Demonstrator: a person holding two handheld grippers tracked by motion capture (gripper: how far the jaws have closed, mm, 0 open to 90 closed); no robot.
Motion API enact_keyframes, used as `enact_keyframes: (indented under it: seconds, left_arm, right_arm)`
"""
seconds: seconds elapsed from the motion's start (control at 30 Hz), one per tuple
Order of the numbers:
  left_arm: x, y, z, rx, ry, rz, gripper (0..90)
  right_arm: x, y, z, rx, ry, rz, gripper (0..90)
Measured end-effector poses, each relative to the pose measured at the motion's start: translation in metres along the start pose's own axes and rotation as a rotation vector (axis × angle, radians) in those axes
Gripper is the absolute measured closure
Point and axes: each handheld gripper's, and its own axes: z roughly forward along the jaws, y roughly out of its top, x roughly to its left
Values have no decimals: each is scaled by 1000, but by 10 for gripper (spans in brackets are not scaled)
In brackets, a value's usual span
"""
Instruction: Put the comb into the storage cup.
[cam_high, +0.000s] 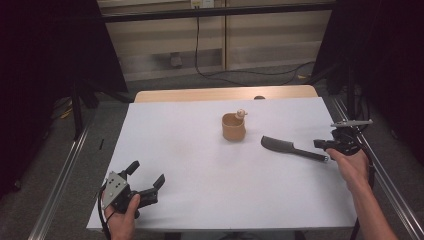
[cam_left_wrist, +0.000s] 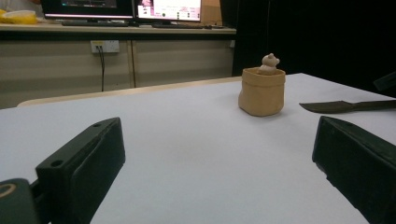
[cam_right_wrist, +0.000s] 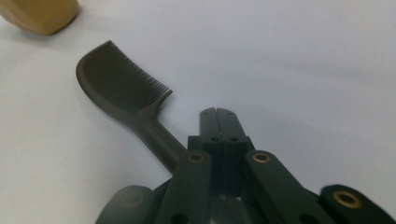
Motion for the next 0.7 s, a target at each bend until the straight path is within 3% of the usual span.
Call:
enact_keyframes:
  seconds: [0.1, 0.2, 0.3, 0.7]
  left_arm:
    - [0, 0, 0, 0, 5, 16, 25]
    - [0, 0, 1, 4, -4, 4, 25]
    - [-2, 1, 0, 0, -12, 10, 25]
    - [-2, 0, 0, 4, -12, 11, 25]
  right_arm:
    - [-2, -1, 4, 24, -9, -8, 900]
    - [-3, -4, 7, 60, -2, -11, 900]
    - [-5, -6, 10, 92, -25, -10, 900]
    - [-12, -14, 17, 142, -39, -9, 900]
